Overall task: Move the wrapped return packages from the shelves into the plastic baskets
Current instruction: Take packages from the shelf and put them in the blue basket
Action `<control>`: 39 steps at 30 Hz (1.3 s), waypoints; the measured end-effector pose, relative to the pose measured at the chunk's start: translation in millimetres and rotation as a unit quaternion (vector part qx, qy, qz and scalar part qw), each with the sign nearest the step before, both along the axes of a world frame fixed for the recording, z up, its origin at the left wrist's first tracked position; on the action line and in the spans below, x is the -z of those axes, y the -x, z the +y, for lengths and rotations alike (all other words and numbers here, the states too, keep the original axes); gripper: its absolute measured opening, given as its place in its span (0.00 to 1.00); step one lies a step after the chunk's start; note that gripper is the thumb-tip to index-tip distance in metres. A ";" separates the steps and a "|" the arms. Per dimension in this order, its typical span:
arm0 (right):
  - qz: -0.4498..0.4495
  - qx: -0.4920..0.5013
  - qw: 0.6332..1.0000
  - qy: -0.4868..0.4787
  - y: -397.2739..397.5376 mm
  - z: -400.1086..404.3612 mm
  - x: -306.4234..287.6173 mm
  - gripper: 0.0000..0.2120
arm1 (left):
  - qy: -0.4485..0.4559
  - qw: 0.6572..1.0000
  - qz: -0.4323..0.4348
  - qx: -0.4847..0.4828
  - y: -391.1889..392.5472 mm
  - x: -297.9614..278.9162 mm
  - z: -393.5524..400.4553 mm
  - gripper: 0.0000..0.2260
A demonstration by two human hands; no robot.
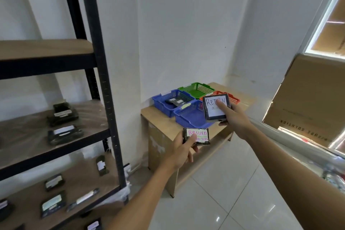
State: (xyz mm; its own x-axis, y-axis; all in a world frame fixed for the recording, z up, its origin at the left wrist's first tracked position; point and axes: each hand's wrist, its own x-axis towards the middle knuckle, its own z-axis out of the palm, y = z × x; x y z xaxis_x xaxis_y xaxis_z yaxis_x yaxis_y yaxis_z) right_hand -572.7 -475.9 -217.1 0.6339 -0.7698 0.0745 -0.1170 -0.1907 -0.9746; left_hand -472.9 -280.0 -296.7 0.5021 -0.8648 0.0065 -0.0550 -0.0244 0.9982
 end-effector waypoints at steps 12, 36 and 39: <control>0.046 -0.062 0.997 -0.030 -147.4 -230.7 25.0 0.31 | 0.002 0.992 0.067 -0.108 -127.6 24.2 -207.6 0.12; 0.209 -0.257 0.914 -0.234 -546.8 -508.5 227.1 0.21 | -0.079 0.897 0.209 -0.381 -347.5 132.7 -472.9 0.11; 0.246 -0.273 0.903 -0.220 -574.5 -495.7 262.2 0.19 | -0.095 0.882 0.217 -0.407 -348.8 141.1 -480.5 0.18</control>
State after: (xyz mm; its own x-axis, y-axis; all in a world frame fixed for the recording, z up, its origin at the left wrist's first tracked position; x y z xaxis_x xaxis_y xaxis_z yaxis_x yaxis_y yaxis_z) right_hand 1.8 -971.6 -479.3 0.8016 -0.2178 -0.5568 -0.5622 0.0425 -0.8259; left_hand -124.1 -760.4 -437.8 0.8768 -0.1809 -0.4456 0.4448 -0.0474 0.8944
